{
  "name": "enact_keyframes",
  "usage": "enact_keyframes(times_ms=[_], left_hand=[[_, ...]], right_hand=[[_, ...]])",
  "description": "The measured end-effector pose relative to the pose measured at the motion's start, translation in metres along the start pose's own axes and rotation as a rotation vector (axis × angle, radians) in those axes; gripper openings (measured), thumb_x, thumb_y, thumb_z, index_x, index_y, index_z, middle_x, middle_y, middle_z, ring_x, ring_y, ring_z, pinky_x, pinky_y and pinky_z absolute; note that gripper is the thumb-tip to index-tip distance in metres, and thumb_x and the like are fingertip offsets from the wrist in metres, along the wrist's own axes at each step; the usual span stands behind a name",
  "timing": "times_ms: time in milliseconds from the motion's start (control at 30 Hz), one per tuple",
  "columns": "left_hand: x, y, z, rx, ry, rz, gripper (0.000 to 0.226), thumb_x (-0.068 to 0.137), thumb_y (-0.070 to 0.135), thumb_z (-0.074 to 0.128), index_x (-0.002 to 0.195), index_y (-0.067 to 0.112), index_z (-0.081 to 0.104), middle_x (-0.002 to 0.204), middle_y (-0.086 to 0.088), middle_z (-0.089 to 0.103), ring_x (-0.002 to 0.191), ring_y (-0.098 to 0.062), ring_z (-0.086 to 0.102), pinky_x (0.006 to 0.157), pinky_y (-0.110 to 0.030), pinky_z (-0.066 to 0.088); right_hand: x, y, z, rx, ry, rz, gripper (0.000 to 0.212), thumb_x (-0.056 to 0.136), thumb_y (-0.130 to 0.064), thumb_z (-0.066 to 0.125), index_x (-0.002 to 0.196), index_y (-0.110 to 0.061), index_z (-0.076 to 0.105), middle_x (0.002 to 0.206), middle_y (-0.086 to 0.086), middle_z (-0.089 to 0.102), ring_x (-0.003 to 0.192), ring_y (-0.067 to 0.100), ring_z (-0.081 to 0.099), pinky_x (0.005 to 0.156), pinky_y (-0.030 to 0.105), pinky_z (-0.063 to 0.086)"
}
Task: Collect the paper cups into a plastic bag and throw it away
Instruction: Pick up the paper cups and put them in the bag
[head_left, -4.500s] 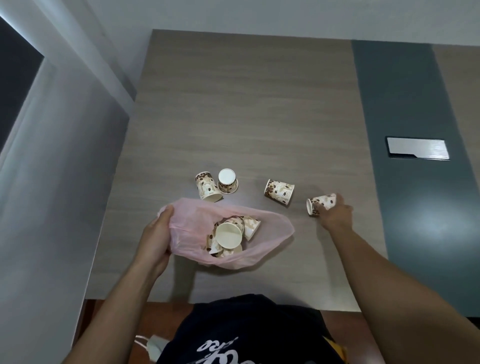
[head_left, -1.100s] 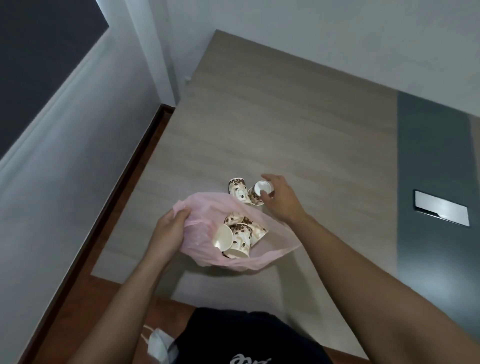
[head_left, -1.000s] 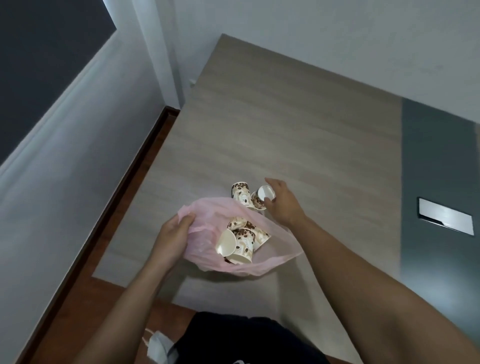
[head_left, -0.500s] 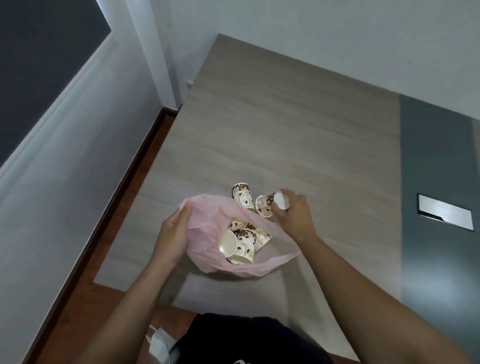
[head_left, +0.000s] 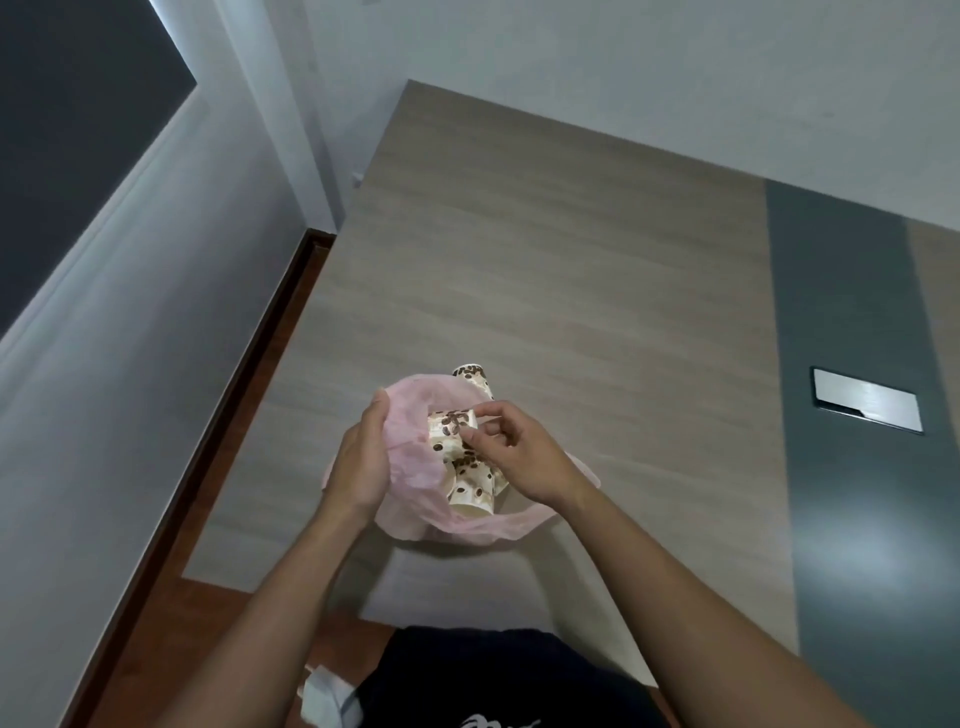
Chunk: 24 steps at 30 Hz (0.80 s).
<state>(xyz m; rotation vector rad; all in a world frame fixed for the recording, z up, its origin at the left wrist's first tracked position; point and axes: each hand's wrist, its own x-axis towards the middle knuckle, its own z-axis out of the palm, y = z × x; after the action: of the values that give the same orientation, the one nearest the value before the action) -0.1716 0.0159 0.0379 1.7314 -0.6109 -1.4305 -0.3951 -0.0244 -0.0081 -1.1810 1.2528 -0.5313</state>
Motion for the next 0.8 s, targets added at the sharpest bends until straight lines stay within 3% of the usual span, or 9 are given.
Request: enact_keyframes(times_ms=[67, 167, 267, 333, 400, 500, 600, 700, 800], left_hand=[[-0.002, -0.001, 0.002, -0.015, -0.003, -0.009, 0.073, 0.106, 0.071, 0.041, 0.132, 0.016, 0.081, 0.123, -0.01, 0.086, 0.122, -0.027, 0.08, 0.114, -0.048, 0.059], [-0.005, -0.004, 0.006, -0.205, -0.078, -0.122, 0.056, 0.117, 0.053, 0.044, 0.12, 0.014, 0.084, 0.115, -0.012, 0.088, 0.11, -0.022, 0.085, 0.089, -0.032, 0.067], [-0.008, -0.008, 0.005, -0.319, -0.179, -0.171, 0.058, 0.119, 0.05, 0.042, 0.136, 0.007, 0.077, 0.13, -0.017, 0.084, 0.125, -0.023, 0.08, 0.103, -0.037, 0.057], [-0.006, -0.011, 0.0, -0.358, -0.198, -0.173, 0.058, 0.118, 0.051, 0.044, 0.141, 0.007, 0.074, 0.134, -0.017, 0.083, 0.129, -0.025, 0.078, 0.103, -0.038, 0.057], [-0.001, -0.012, -0.005, -0.384, -0.132, -0.181, 0.055, 0.115, 0.051, 0.05, 0.139, 0.009, 0.076, 0.131, -0.014, 0.084, 0.127, -0.027, 0.079, 0.101, -0.039, 0.06], [0.01, -0.016, -0.016, -0.372, -0.013, -0.203, 0.05, 0.113, 0.047, 0.058, 0.134, 0.007, 0.078, 0.126, -0.016, 0.085, 0.128, -0.033, 0.077, 0.113, -0.048, 0.058], [0.015, -0.021, -0.031, -0.353, -0.043, -0.272, 0.049, 0.111, 0.046, 0.061, 0.135, 0.006, 0.078, 0.126, -0.02, 0.084, 0.127, -0.037, 0.077, 0.119, -0.054, 0.055], [0.016, -0.024, -0.039, -0.329, -0.043, -0.282, 0.048, 0.111, 0.048, 0.061, 0.131, 0.009, 0.08, 0.123, -0.018, 0.086, 0.118, -0.033, 0.081, 0.115, -0.051, 0.058], [0.015, -0.025, -0.04, -0.352, -0.029, -0.283, 0.048, 0.112, 0.048, 0.06, 0.127, 0.009, 0.082, 0.12, -0.019, 0.086, 0.105, -0.029, 0.086, 0.101, -0.045, 0.062]], right_hand=[[0.0, -0.003, 0.012, -0.035, -0.012, 0.005, 0.064, 0.072, -0.08, 0.085, 0.12, -0.039, 0.073, 0.084, -0.022, 0.072, 0.071, -0.001, 0.064, 0.074, 0.025, 0.058], [0.0, -0.004, 0.028, -0.162, 0.019, 0.028, 0.063, 0.075, -0.073, 0.086, 0.123, -0.036, 0.068, 0.092, -0.017, 0.073, 0.075, 0.001, 0.066, 0.078, 0.036, 0.062], [0.0, -0.006, 0.035, -0.343, 0.049, 0.038, 0.068, 0.075, -0.074, 0.076, 0.125, -0.03, 0.066, 0.097, -0.013, 0.076, 0.086, 0.006, 0.072, 0.08, 0.034, 0.06], [0.001, -0.007, 0.035, -0.466, 0.054, -0.015, 0.058, 0.084, -0.07, 0.077, 0.124, -0.029, 0.071, 0.1, -0.012, 0.078, 0.091, 0.008, 0.074, 0.082, 0.033, 0.06], [0.002, -0.009, 0.03, -0.499, 0.133, -0.103, 0.038, 0.094, -0.063, 0.072, 0.105, -0.028, 0.079, 0.089, -0.011, 0.081, 0.08, 0.008, 0.075, 0.077, 0.034, 0.061], [0.008, -0.013, 0.018, -0.38, 0.318, -0.204, 0.035, 0.102, -0.048, 0.059, 0.082, -0.025, 0.077, 0.073, -0.005, 0.077, 0.059, 0.009, 0.068, 0.061, 0.032, 0.058], [0.024, -0.018, 0.001, -0.274, 0.498, -0.19, 0.025, 0.108, -0.039, 0.055, 0.098, -0.024, 0.072, 0.088, -0.007, 0.076, 0.071, 0.002, 0.065, 0.065, 0.018, 0.048], [0.047, -0.015, -0.017, -0.22, 0.578, 0.027, 0.021, 0.112, -0.028, 0.054, 0.123, -0.015, 0.066, 0.12, 0.002, 0.073, 0.107, 0.019, 0.07, 0.093, 0.036, 0.054], [0.056, -0.001, -0.024, -0.106, 0.506, 0.308, 0.028, 0.115, -0.027, 0.05, 0.138, -0.013, 0.059, 0.119, 0.001, 0.07, 0.1, 0.02, 0.069, 0.081, 0.032, 0.049]])
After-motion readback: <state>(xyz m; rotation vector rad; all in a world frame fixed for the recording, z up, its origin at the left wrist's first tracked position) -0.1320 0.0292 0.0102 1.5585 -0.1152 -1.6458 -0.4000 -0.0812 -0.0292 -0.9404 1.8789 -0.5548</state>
